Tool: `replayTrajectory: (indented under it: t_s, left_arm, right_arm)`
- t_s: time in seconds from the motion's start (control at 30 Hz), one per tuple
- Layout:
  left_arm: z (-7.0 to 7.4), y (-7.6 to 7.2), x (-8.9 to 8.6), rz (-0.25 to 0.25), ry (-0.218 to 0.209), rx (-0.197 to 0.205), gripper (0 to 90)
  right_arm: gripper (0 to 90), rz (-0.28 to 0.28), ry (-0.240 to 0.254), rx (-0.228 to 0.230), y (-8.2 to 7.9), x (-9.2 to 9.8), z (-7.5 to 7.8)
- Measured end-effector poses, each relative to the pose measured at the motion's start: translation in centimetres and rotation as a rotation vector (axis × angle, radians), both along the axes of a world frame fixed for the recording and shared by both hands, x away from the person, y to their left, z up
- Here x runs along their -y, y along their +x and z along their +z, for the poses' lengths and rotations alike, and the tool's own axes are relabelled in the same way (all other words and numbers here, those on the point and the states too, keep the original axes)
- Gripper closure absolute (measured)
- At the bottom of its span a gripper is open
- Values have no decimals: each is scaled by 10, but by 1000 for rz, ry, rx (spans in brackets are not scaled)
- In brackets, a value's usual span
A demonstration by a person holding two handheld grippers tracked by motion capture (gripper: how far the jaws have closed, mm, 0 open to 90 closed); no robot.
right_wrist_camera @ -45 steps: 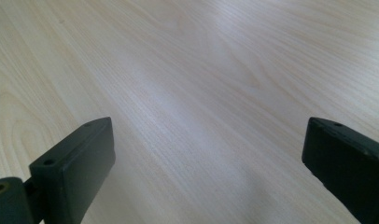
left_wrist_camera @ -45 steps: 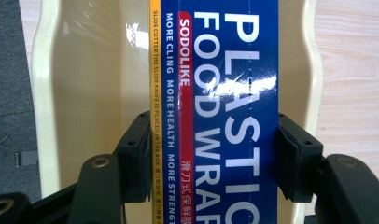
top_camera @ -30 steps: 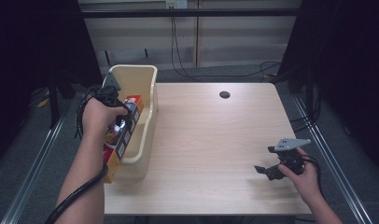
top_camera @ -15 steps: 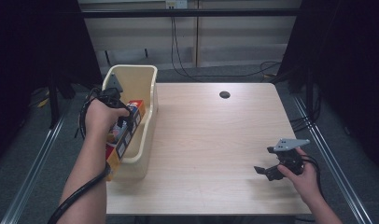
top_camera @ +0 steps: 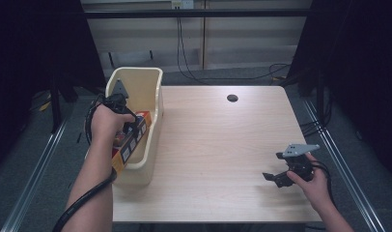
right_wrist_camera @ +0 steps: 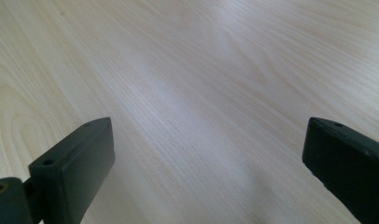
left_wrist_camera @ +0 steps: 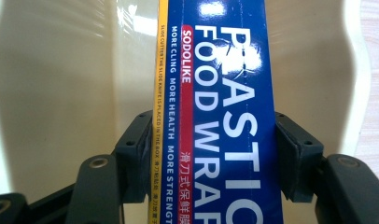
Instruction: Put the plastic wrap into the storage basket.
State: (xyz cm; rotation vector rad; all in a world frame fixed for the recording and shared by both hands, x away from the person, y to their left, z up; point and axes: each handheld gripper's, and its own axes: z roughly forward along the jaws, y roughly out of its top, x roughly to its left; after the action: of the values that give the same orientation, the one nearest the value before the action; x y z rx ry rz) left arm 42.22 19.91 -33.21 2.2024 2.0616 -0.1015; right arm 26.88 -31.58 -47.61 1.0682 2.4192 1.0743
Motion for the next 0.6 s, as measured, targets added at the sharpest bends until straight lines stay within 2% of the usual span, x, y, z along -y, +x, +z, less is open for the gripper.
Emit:
replayTrajectory:
  t_s: [0.43, 0.5, 0.57, 0.6]
  left_arm:
    - [-3, 2, 0, -9, 14, -14, 399]
    - [-4, 2, 2, 7, 7, -14, 398]
    - [-4, 3, 1, -12, 14, -26, 397]
    - [-4, 3, 2, -6, 17, -22, 397]
  right_arm:
    - [22, -1, 2, 1, 0, 0, 0]
    - [22, 0, 2, 2, 0, 1, 0]
    - [22, 1, 0, 3, 0, 1, 0]
    - [22, 1, 0, 3, 0, 1, 0]
